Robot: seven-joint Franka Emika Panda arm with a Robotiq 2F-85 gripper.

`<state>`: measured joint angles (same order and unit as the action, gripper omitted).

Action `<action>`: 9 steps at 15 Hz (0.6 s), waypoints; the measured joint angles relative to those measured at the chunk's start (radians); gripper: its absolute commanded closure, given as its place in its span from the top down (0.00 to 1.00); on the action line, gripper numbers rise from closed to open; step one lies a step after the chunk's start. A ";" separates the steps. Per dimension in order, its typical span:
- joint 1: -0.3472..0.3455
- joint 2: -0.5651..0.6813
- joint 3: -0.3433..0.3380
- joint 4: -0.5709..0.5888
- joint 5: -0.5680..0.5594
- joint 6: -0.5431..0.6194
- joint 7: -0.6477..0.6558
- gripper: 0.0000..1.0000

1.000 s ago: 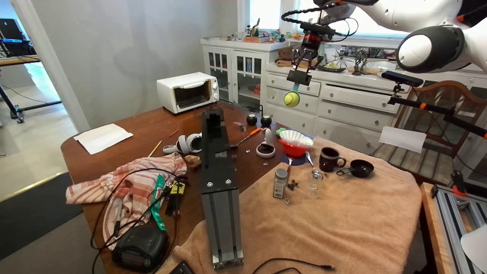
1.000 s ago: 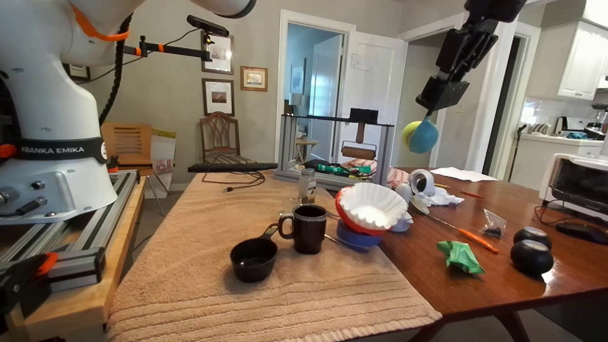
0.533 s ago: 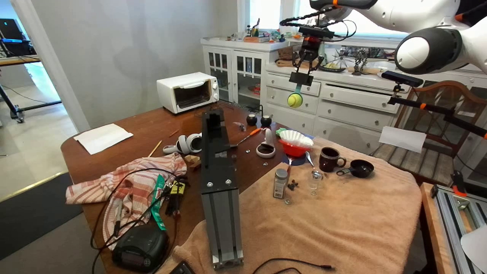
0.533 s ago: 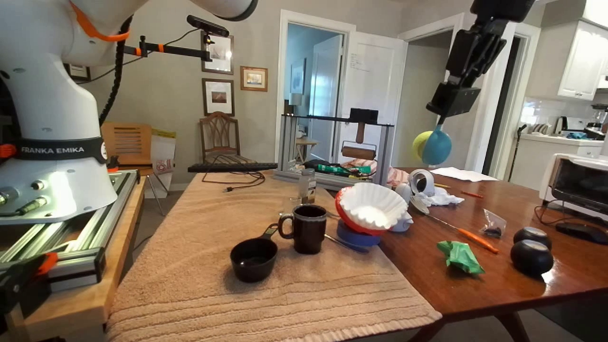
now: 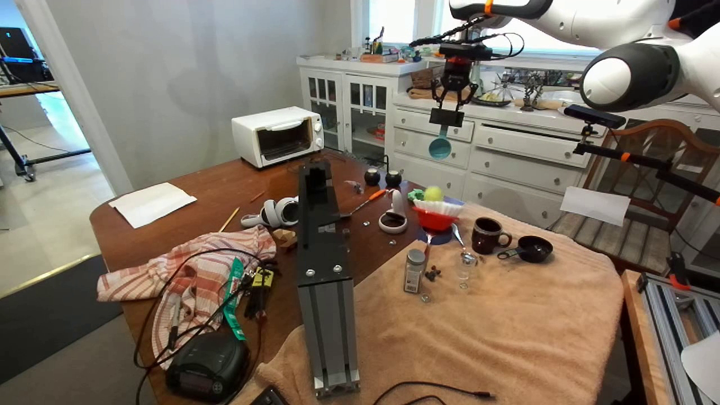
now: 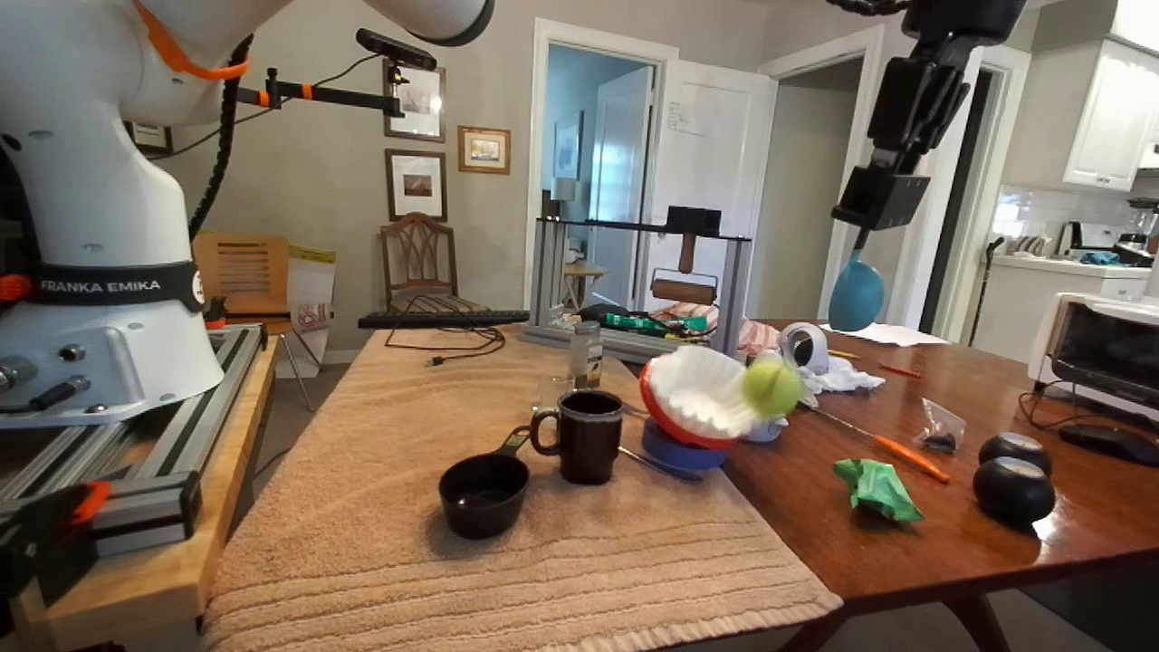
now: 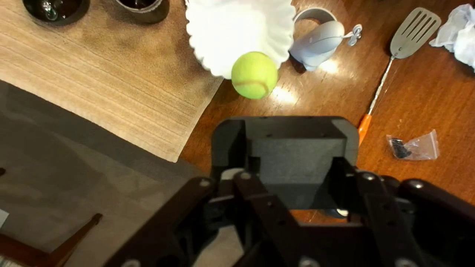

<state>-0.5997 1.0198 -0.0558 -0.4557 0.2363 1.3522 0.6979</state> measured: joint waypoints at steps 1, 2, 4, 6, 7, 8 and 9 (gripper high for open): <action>0.004 0.000 -0.003 0.000 -0.004 0.000 -0.011 0.22; 0.006 0.000 -0.005 0.000 -0.007 0.000 -0.021 0.22; 0.011 0.000 -0.005 0.000 -0.011 0.000 -0.035 0.22; 0.013 0.000 -0.003 0.000 -0.011 -0.001 -0.040 0.22; 0.013 0.000 -0.001 0.000 -0.010 -0.002 -0.040 0.22; 0.013 0.000 0.002 0.000 -0.009 -0.004 -0.040 0.22; 0.013 0.000 0.003 -0.001 -0.009 -0.006 -0.040 0.22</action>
<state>-0.5871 1.0198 -0.0526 -0.4563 0.2277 1.3461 0.6580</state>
